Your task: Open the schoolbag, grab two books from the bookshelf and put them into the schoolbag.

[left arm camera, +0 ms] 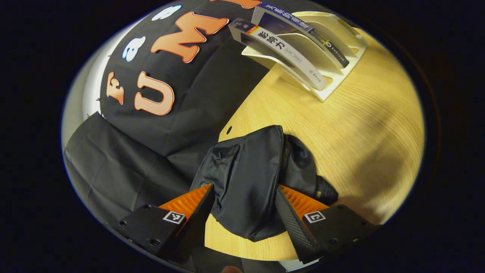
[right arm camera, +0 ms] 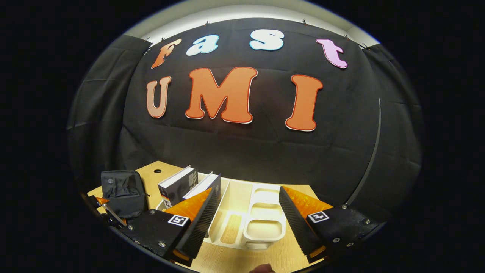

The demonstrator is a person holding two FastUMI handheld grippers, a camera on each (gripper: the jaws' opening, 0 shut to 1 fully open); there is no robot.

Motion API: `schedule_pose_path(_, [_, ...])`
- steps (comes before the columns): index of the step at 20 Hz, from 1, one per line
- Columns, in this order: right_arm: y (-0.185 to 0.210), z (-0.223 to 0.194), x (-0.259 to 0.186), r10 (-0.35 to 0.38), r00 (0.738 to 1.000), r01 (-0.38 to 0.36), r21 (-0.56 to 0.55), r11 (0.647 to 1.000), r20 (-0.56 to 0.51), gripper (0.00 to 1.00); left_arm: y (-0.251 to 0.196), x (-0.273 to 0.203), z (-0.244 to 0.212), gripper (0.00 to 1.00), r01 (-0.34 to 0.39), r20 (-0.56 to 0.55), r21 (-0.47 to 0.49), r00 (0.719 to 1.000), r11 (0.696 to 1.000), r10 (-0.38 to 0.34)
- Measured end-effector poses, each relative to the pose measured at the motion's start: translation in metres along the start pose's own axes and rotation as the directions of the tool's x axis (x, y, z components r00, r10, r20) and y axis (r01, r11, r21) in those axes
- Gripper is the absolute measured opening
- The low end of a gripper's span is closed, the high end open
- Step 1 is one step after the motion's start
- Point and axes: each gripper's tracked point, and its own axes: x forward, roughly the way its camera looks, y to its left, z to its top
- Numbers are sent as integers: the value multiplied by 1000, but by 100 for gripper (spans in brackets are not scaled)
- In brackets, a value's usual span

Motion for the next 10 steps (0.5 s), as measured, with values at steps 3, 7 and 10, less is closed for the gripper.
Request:
schedule_pose_path(3, [-3,1,0,1,1000,-1,-3,1000,2,98,12,10,7,97,-50,-5,34,999,998,51])
schedule_pose_path(7, [-7,2,-1,11,1000,-11,-9,1000,6,98,7,35,4,96,-32,-57,32,998,999,33])
schedule_pose_path(10, [-11,1,-3,15,1000,-15,-23,1000,5,98,4,47,2,86,12,-91,-6,996,1000,-13])
